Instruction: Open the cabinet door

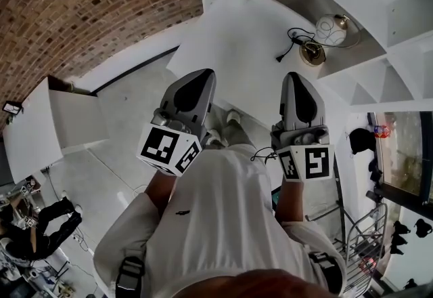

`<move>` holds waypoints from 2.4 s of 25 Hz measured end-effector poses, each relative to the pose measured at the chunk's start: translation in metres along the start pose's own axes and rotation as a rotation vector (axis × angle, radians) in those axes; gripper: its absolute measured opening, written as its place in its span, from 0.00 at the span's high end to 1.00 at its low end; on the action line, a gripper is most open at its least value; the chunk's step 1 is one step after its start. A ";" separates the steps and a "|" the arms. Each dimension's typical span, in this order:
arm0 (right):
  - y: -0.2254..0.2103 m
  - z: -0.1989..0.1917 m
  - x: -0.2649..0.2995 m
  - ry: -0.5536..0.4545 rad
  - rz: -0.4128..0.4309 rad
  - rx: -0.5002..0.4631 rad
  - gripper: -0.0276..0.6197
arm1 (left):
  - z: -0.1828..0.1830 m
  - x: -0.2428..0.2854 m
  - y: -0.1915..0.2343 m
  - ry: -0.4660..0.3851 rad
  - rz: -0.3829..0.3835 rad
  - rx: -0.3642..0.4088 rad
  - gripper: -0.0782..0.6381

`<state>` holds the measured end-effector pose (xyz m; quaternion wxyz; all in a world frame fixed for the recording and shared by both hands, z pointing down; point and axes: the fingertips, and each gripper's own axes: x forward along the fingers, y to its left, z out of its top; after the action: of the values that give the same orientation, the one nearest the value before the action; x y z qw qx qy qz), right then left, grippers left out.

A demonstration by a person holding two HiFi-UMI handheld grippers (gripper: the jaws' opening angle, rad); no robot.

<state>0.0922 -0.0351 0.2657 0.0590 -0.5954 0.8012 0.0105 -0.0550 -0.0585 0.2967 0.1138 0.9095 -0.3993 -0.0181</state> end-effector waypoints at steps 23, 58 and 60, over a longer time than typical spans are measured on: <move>-0.045 0.012 0.030 -0.041 0.048 -0.006 0.88 | 0.017 0.055 -0.006 -0.032 0.019 0.019 0.88; -0.078 0.030 0.111 -0.113 0.093 -0.028 0.78 | 0.046 0.126 0.027 -0.042 0.017 0.061 0.88; -0.079 0.029 0.115 -0.113 0.091 -0.023 0.78 | 0.044 0.131 0.029 -0.032 0.013 0.066 0.88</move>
<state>0.1378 -0.1650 0.2291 0.0967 -0.5573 0.8228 0.0558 0.0080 -0.1821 0.2675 0.0775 0.9098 -0.4073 -0.0185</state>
